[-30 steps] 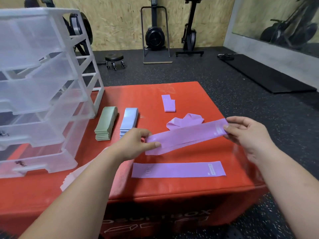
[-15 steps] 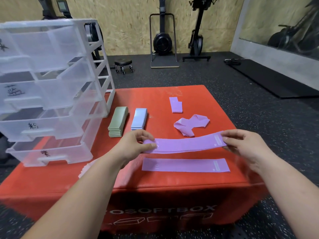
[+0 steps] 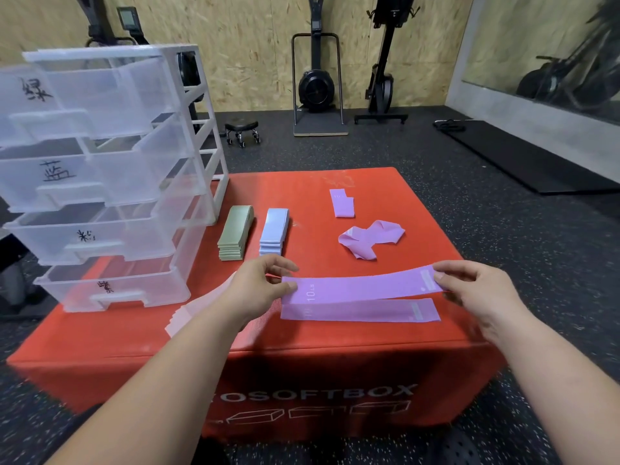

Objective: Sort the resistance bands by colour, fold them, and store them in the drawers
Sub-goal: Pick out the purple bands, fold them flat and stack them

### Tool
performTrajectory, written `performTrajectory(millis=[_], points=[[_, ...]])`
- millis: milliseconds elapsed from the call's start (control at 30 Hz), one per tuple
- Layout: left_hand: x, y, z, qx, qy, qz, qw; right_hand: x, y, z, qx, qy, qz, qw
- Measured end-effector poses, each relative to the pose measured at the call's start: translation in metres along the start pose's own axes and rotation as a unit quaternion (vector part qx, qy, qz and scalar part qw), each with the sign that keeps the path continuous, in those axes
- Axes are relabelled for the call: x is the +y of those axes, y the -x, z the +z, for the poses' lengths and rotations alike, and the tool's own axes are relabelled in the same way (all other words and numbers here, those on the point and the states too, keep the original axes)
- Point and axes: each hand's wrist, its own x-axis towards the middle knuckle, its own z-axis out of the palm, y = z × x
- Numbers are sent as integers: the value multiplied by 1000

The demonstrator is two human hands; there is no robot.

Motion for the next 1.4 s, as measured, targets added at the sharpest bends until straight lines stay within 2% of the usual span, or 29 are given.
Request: performTrajectory(millis=[167,400,567,767,900,1000,1100,1167,1400], points=[[-8,3,8,37,-35,8,999,13,1,-5,-2,101,-19,995],[-13,2,19,63,-164,39,984,22,7,3,-2,298,-84,951],[-15,1,22,51,-226,75,970,29,2,5,-20,353,-101,930],[-23,0,23,-8,-326,127,937,37,2,3,-42,436,-147,887],[-20,-3,18,-16,-363,173,915,31,-3,-1,-51,437,-163,883],[-18,-4,10,-67,-358,180,914,21,-6,-10,-134,409,-159,889],[-21,-4,3,-146,-378,163,900,23,-9,-18,-230,447,-176,846],[-24,-5,3,-155,-389,164,893,26,-10,-20,-238,473,-187,828],[-25,-11,2,-132,-392,192,890,25,-15,-21,-229,481,-211,819]])
